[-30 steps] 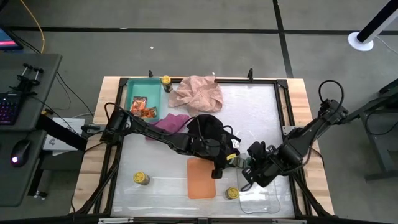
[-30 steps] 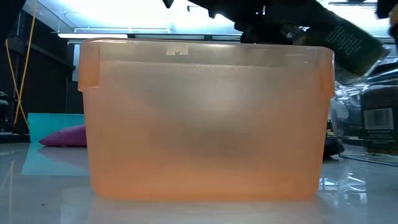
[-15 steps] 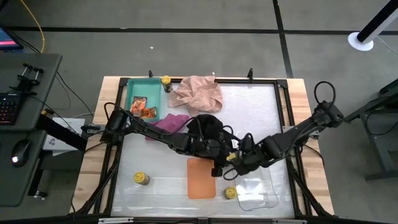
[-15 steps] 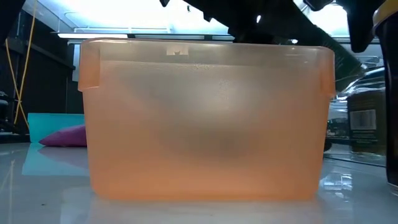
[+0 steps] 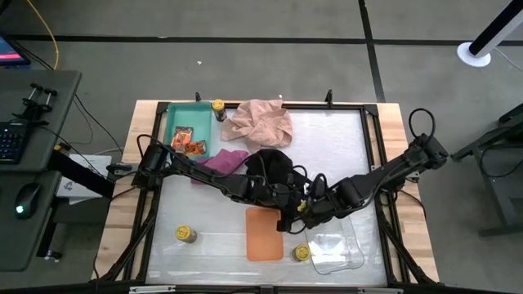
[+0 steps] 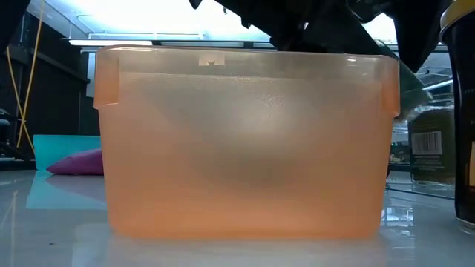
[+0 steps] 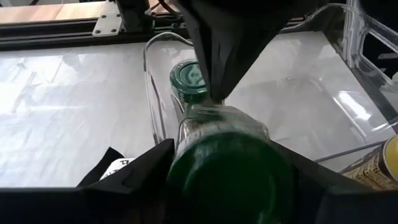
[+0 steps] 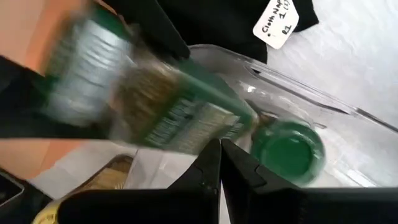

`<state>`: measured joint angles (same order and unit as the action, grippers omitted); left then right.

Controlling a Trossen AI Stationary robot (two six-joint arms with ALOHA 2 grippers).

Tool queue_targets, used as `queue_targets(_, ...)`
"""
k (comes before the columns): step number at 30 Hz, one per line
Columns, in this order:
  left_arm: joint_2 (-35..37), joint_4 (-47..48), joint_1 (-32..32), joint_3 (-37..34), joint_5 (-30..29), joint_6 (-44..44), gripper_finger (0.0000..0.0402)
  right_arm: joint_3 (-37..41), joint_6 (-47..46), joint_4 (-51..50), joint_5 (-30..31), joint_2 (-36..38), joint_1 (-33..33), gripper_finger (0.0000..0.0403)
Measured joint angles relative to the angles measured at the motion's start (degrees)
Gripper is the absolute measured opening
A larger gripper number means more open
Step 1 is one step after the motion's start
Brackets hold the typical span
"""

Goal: Sort spices by type
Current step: Put the green seasoning bottle into the transparent bin

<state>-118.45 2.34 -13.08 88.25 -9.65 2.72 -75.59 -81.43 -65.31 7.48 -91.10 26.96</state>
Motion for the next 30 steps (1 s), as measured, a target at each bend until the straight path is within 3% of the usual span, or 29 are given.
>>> queue_targets(12, 0.0, 0.2, 0.0, 0.0, 0.4, -0.4, 0.0205, 0.0, 0.5, 1.0, 1.1, -3.1, 0.0, 0.0)
queue_targets(23, 0.0, -0.1, 0.0, 0.0, 0.6, -1.1, 0.0228, 0.0, 0.5, 0.8, 0.8, -3.1, 0.0, 0.0)
queue_targets(30, 0.0, 0.3, 0.1, 0.0, 3.8, -1.8, 0.0266, 0.0, 0.9, 0.7, 0.4, -3.1, 0.0, 0.0)
